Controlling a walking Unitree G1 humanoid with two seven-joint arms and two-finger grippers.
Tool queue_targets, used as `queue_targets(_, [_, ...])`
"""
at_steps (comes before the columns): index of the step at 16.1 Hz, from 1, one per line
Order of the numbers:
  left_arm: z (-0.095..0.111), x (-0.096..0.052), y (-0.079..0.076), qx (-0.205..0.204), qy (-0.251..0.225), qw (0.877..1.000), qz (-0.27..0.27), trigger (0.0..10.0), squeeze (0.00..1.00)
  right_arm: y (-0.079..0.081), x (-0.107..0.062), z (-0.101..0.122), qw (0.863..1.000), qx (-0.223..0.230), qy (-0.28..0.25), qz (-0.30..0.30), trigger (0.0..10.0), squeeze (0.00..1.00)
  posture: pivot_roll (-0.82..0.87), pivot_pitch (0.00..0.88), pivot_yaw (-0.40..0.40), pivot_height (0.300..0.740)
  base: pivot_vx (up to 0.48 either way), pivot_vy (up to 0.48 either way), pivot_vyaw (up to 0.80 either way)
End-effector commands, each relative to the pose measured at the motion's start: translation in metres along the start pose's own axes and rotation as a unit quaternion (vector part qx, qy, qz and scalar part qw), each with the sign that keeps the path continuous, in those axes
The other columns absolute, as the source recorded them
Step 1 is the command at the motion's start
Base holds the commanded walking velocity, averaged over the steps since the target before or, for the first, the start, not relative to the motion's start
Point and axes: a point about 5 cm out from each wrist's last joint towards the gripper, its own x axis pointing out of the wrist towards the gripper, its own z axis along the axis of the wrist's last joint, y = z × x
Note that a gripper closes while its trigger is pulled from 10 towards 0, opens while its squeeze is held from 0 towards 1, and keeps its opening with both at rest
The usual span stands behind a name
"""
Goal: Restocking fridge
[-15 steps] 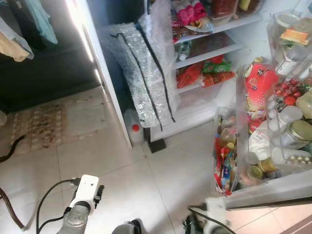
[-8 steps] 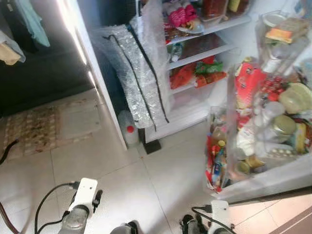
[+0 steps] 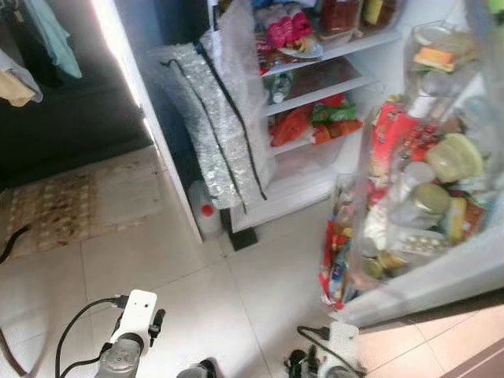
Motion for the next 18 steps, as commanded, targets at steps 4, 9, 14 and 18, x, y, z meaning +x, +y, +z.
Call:
queue_targets(4, [-0.011, -0.004, 0.001, 0.001, 0.02, 1.0, 0.002, 10.0, 0.0, -0.067, 0.0, -0.018, 0.999, 0.029, 0.021, -0.014, 10.0, 0.0, -0.07, 0.213, 0.03, 0.74, 0.0, 0.0, 0.0])
queue_targets(9, [-0.012, -0.005, 0.0, -0.002, 0.019, 1.0, 0.004, 10.0, 0.0, -0.057, 0.002, -0.008, 1.0, 0.016, 0.002, 0.019, 10.0, 0.0, -0.06, 0.221, 0.027, 0.74, 0.0, 0.0, 0.0])
queue_targets(14, [-0.011, -0.005, 0.001, -0.003, 0.016, 1.0, 0.006, 10.0, 0.0, -0.085, 0.003, 0.005, 0.997, 0.01, -0.028, -0.068, 10.0, 0.0, -0.07, 0.229, 0.025, 0.74, 0.0, 0.0, 0.0])
queue_targets(18, [-0.011, -0.005, -0.001, -0.005, 0.013, 1.0, 0.005, 10.0, 0.0, -0.094, 0.004, 0.022, 0.995, 0.025, -0.061, -0.07, 10.0, 0.0, -0.07, 0.243, 0.021, 0.74, 0.0, 0.0, 0.0])
